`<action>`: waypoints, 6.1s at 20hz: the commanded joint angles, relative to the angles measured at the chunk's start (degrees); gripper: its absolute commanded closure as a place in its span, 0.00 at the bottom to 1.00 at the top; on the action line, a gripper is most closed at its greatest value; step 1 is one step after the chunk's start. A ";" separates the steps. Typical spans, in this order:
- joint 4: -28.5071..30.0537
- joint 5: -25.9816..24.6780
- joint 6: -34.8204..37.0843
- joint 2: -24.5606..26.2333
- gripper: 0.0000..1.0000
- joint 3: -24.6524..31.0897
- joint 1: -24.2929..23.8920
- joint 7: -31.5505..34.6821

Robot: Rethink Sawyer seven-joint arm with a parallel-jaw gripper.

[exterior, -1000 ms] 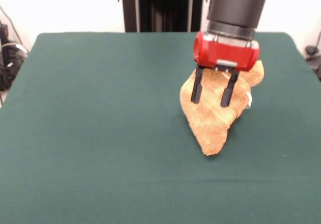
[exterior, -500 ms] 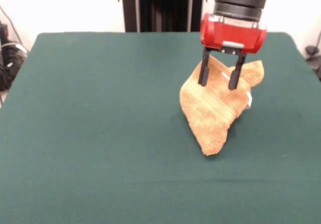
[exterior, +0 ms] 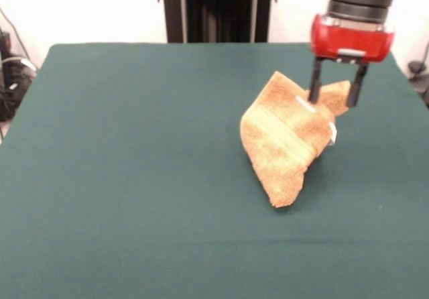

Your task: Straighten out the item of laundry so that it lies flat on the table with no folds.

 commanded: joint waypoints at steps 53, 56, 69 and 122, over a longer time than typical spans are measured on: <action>0.92 -7.38 -22.63 10.11 0.00 5.39 -6.81 17.06; -2.36 -8.59 -26.27 14.46 0.00 5.44 -7.96 16.60; -8.88 -7.11 -25.42 20.91 0.00 4.94 -8.42 14.03; 2.89 48.15 8.47 23.55 1.00 -17.39 18.65 11.40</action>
